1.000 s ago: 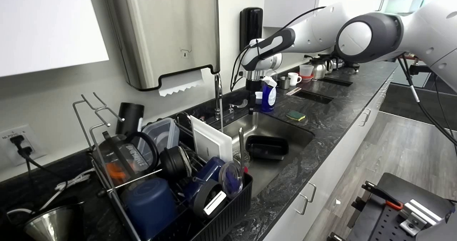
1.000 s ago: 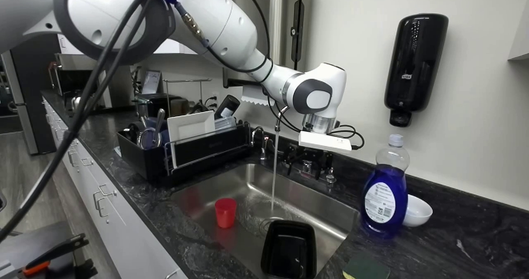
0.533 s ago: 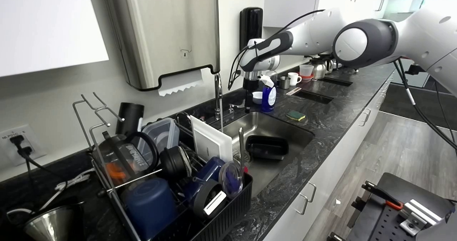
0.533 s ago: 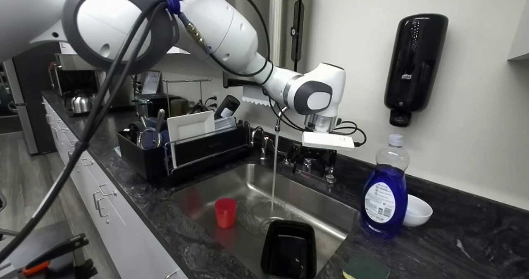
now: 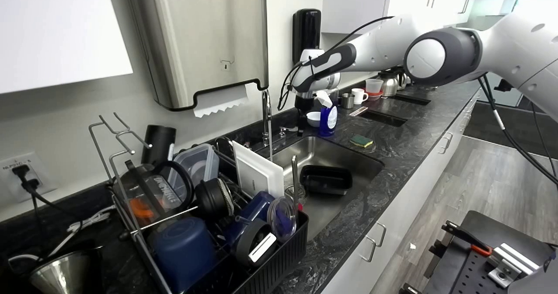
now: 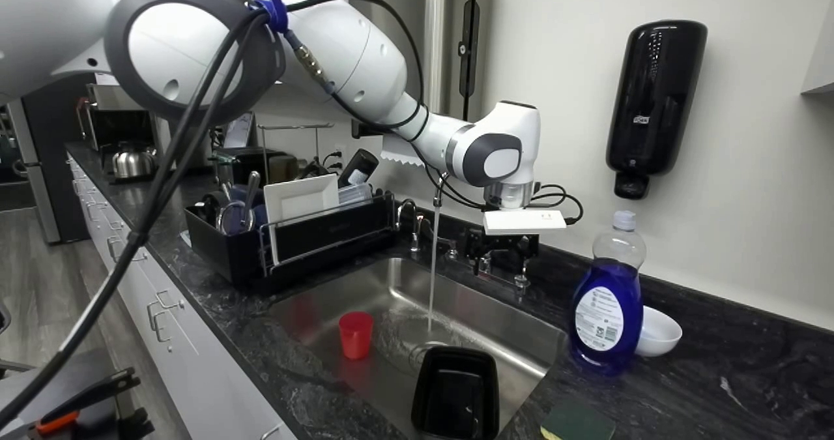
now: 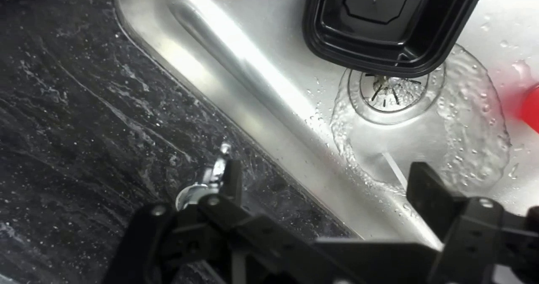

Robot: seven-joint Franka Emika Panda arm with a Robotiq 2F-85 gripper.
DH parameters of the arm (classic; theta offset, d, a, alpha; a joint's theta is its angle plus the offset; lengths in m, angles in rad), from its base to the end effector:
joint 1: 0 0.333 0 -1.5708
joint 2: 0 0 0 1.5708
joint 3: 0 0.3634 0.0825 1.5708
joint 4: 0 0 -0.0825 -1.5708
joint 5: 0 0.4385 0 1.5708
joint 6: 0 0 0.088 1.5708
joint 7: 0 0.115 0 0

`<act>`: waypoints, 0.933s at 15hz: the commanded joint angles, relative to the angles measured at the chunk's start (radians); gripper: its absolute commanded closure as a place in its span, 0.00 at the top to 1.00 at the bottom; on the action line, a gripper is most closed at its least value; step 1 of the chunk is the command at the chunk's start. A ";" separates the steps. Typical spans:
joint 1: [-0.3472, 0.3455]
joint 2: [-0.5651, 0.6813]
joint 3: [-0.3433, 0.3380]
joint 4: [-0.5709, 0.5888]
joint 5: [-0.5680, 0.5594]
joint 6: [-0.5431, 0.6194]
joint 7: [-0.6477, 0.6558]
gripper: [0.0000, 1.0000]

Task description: Open the tap and close it

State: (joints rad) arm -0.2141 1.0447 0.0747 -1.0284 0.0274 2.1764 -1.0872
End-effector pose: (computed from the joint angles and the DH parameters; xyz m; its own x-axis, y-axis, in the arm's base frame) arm 0.8673 -0.1448 0.2015 0.6197 0.7746 0.1262 0.7759 -0.6289 0.0500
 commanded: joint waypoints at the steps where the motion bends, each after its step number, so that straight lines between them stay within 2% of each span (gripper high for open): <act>1: -0.001 0.019 -0.001 0.017 -0.021 0.042 -0.028 1.00; 14: -0.011 0.036 -0.014 0.025 -0.053 0.092 -0.059 1.00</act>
State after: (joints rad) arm -0.2207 1.0586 0.0653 -1.0278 -0.0057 2.2437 -1.1122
